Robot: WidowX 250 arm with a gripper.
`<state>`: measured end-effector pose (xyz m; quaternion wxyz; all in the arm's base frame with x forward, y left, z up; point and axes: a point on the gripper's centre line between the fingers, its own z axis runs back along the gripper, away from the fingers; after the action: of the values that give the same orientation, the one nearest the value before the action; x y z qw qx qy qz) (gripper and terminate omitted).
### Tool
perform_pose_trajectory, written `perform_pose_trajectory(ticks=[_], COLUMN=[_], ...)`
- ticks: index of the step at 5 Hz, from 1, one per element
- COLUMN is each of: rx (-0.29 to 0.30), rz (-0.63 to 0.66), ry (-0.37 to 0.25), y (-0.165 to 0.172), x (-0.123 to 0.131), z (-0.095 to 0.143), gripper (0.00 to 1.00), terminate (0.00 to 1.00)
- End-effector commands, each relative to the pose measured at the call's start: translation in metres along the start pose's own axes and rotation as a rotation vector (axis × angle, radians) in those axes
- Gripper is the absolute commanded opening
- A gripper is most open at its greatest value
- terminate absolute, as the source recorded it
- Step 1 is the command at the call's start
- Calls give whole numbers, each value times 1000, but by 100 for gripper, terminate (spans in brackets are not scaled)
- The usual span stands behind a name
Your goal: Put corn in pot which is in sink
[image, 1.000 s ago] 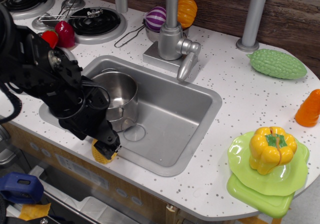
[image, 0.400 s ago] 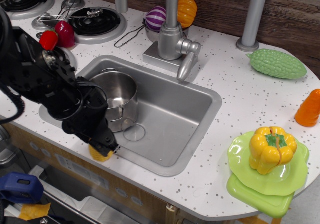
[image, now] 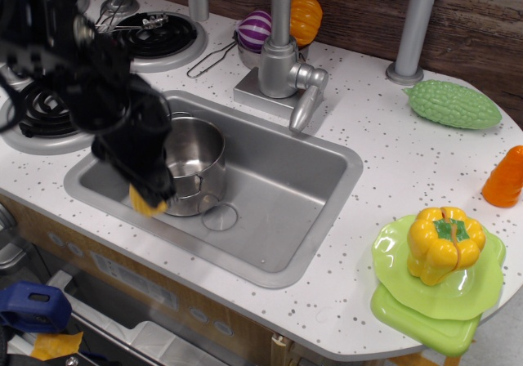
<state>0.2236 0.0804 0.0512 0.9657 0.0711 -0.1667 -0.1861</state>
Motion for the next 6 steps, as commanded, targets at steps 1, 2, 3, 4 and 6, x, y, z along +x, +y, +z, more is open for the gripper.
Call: perform_pose_trajectory(ticks=[1,2,3,4,6], rx=[0,-22,-48,-35,-8], rz=[-106,-154,-197,-264,-372], ry=[-38,-52,-69,-91,-145], y=[37,55,66,72,77], x=[18,27,32,35,42], z=[-2,-10,-15,-19,-24], gripper=[0,0,0,100,100], terminate=[0,0,0,0,0])
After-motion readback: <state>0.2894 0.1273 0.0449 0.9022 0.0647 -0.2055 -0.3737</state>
